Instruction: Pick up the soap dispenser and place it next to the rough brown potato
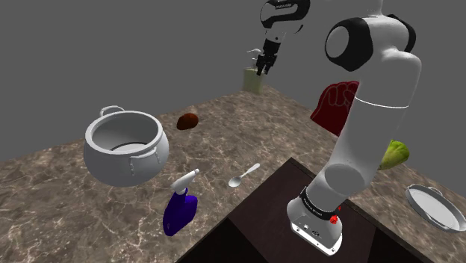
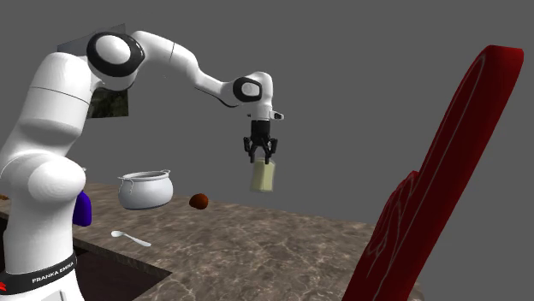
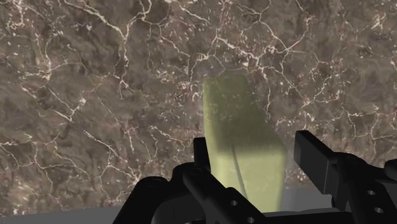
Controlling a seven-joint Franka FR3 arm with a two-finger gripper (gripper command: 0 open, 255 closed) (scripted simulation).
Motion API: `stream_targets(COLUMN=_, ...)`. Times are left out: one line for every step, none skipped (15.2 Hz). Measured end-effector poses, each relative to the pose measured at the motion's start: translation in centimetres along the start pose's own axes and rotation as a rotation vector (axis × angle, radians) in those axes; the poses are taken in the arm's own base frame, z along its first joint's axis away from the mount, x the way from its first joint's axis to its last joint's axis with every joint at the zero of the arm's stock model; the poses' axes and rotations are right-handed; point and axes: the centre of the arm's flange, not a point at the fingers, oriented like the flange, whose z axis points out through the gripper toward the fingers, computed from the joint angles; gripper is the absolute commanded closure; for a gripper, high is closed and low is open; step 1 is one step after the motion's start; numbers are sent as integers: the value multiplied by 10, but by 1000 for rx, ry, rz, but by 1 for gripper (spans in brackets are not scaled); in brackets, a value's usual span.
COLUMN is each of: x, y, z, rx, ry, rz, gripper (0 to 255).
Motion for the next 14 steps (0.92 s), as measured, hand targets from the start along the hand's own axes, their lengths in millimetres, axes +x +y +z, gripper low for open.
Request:
stream_targets(x=6, y=-11, z=1, rx=0, ry=-1, rz=0, gripper=255)
stream_targets(x=12, y=-25, z=0, rx=0, ry=0, rz=0, gripper=255)
stream_targets(x=18, y=-35, z=-1, rx=0, ry=0, rz=0, gripper=255)
stream_targets(x=24, y=-48, z=0, rx=0, ry=0, rz=0, gripper=255)
stream_targets(x=30, y=-61, z=-1, rx=0, ry=0, rz=0, gripper=255)
stream_targets(x=36, y=-69, z=1, rx=0, ry=0, rz=0, gripper=255)
stream_targets(x=42, y=-82, z=2, rx=0, ry=0, rz=0, gripper=255)
stream_targets(x=49, y=-94, z=4, rx=0, ry=0, rz=0, gripper=255)
stream_targets(x=55, y=-106, z=3, rx=0, ry=0, rz=0, gripper=255)
stream_targets(x=61, y=-119, z=1, rx=0, ry=0, rz=0, gripper=255)
stream_targets(x=68, y=-131, z=1, rx=0, ry=0, rz=0, gripper=255)
stream_targets(x=74, y=-142, z=2, rx=0, ry=0, rz=0, gripper=255)
stream_targets(x=78, y=-153, z=4, rx=0, ry=0, rz=1, gripper=255)
stream_targets(x=84, y=-165, z=3, rx=0, ry=0, rz=1, gripper=255)
